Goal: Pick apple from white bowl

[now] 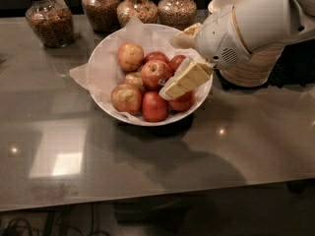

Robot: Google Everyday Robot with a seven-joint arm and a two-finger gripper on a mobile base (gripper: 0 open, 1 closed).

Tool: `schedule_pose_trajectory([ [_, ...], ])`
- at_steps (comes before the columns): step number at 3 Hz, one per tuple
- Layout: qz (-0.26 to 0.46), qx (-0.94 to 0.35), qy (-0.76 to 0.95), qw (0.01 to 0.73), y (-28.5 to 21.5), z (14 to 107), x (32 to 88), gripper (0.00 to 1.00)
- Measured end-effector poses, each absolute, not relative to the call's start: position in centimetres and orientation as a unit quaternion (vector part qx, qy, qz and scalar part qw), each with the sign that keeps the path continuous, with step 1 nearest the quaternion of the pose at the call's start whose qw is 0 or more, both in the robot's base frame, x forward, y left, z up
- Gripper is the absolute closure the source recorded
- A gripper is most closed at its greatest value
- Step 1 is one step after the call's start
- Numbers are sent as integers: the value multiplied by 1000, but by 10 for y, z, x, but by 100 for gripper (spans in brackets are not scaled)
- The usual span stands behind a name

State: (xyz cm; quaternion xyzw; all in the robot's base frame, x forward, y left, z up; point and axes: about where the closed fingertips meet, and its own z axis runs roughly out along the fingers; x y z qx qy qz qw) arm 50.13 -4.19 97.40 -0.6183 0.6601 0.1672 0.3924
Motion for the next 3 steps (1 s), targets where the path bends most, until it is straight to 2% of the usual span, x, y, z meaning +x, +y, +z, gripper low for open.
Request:
schedule_pose_trajectory([
  [3, 132, -635, 651, 395, -21, 957, 512, 25],
])
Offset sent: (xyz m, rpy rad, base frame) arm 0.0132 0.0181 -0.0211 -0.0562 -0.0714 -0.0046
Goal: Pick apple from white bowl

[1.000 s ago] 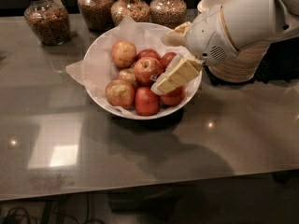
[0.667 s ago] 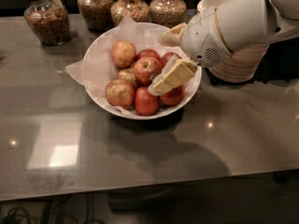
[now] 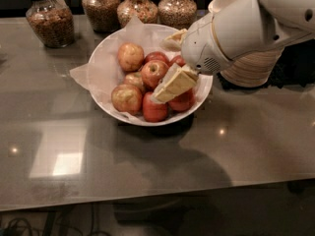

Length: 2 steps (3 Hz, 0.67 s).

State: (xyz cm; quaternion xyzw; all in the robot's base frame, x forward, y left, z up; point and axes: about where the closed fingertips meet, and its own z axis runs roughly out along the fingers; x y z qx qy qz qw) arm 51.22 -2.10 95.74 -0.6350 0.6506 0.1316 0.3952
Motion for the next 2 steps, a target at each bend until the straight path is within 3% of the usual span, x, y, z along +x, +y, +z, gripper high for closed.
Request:
schedule_pose_trajectory([
  [2, 118, -637, 651, 396, -10, 951, 526, 33],
])
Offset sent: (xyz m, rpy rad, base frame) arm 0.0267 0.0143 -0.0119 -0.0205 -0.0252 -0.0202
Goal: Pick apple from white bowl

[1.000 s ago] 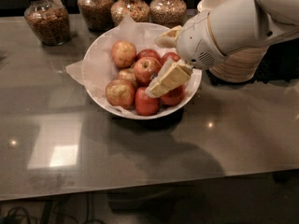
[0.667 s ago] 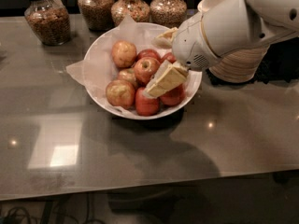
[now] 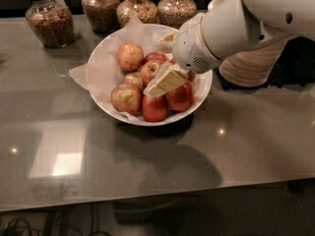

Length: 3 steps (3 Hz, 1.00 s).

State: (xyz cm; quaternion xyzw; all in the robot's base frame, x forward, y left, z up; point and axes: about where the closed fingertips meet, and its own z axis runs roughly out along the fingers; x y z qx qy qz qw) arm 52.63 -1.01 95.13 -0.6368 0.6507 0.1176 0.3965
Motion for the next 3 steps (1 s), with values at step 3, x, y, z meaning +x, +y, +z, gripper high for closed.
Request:
schedule_pose_trajectory([
  [3, 88, -624, 665, 400, -15, 933, 553, 29],
])
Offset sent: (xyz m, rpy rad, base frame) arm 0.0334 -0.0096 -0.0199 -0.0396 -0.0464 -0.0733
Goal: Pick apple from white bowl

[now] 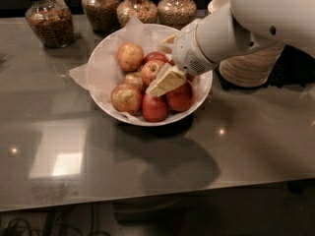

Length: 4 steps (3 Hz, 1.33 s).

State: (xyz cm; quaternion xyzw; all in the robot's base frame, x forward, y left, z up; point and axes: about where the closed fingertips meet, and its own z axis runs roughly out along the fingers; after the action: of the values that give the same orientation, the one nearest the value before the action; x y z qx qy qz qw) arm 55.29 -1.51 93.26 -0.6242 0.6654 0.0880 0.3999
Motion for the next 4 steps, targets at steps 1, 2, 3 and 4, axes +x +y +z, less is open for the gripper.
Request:
schedule_pose_trajectory([
  [1, 87, -617, 671, 401, -18, 926, 560, 29],
  [2, 87, -612, 676, 401, -19, 920, 566, 30],
  [3, 88, -611, 677, 401, -19, 922, 568, 31],
  [4, 90, -610, 679, 399, -17, 922, 571, 32],
])
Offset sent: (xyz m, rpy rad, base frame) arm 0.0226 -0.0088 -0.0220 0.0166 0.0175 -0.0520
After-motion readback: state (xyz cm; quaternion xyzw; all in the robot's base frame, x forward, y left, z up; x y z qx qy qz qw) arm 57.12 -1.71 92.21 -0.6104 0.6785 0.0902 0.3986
